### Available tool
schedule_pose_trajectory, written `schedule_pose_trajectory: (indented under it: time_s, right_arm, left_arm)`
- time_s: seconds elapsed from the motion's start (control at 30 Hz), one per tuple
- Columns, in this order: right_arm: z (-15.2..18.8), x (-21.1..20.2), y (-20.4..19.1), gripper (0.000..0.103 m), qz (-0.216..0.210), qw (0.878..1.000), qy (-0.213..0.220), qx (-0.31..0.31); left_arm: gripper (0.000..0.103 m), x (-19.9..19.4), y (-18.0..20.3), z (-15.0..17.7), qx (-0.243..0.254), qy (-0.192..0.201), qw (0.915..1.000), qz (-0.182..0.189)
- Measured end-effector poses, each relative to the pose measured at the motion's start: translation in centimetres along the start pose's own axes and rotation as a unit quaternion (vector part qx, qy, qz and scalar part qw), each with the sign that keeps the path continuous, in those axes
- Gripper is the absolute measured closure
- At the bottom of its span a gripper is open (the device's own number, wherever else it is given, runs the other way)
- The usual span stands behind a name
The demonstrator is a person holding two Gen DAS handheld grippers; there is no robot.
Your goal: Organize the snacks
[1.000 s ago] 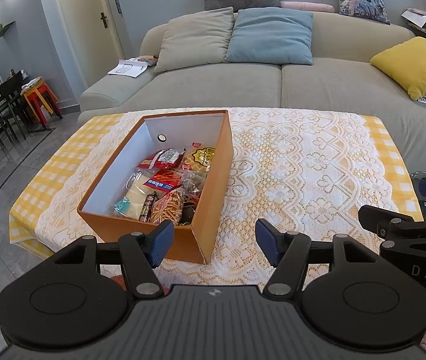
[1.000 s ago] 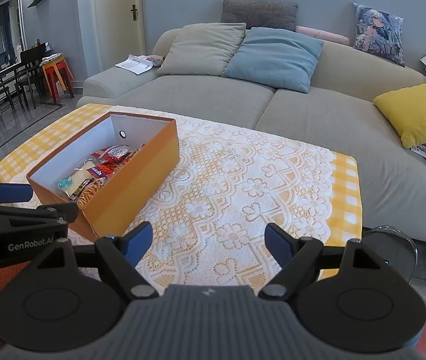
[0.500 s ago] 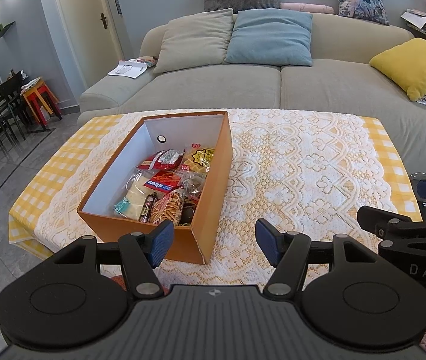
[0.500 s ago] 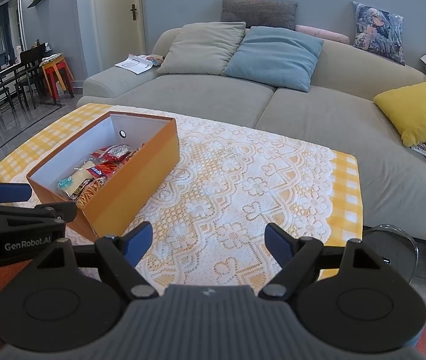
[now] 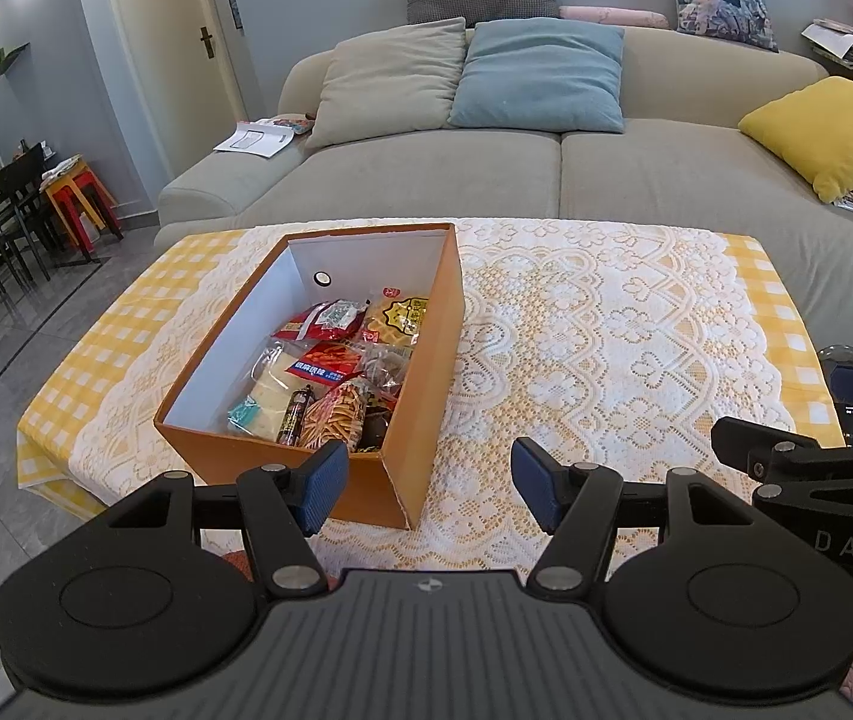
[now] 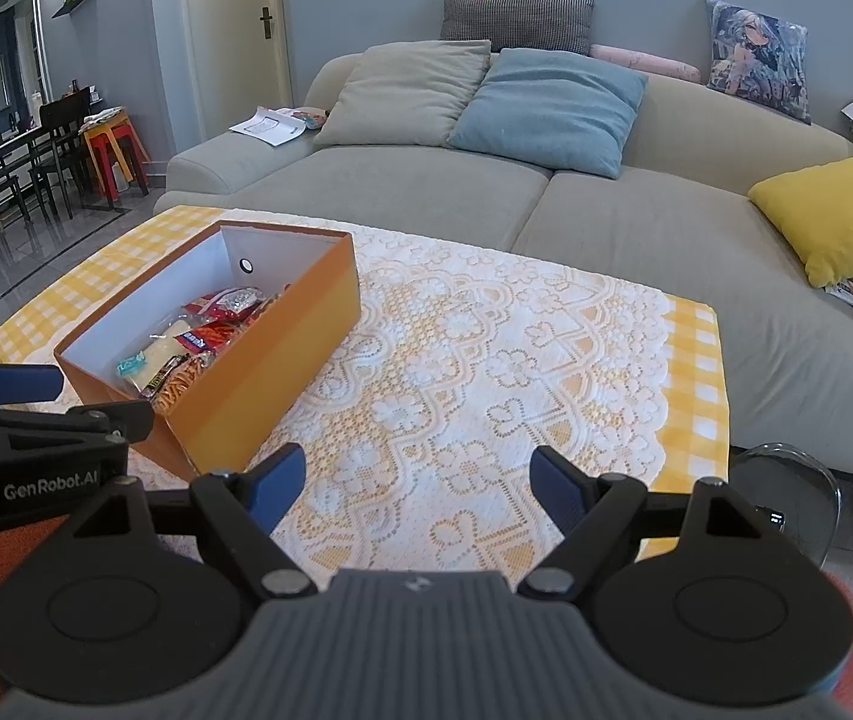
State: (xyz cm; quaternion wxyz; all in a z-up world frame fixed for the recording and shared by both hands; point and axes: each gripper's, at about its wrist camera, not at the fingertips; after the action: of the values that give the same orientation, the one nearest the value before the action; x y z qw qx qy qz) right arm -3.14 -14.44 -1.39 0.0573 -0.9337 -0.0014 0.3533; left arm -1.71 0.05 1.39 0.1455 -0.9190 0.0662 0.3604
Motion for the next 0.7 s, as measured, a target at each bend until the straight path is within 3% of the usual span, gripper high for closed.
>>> schedule_pose_trajectory:
  time_s: [0.7]
  right_arm:
    - [0.22, 0.17, -0.15, 0.023, -0.002, 1.0, -0.003, 0.0]
  left_arm:
    - [0.029, -0.17, -0.1, 0.0, -0.001, 0.0, 1.0, 0.004]
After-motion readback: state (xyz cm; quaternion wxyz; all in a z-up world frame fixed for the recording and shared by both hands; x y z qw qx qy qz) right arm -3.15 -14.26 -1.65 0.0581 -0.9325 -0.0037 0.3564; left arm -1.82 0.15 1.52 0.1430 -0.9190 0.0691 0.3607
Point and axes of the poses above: each gripper's, at about its wrist camera, not at the fingertips, and x roughly the way its jaws point, y to its right, z to its underside, and after that the axes turned 5 degrees about -z, right-handed
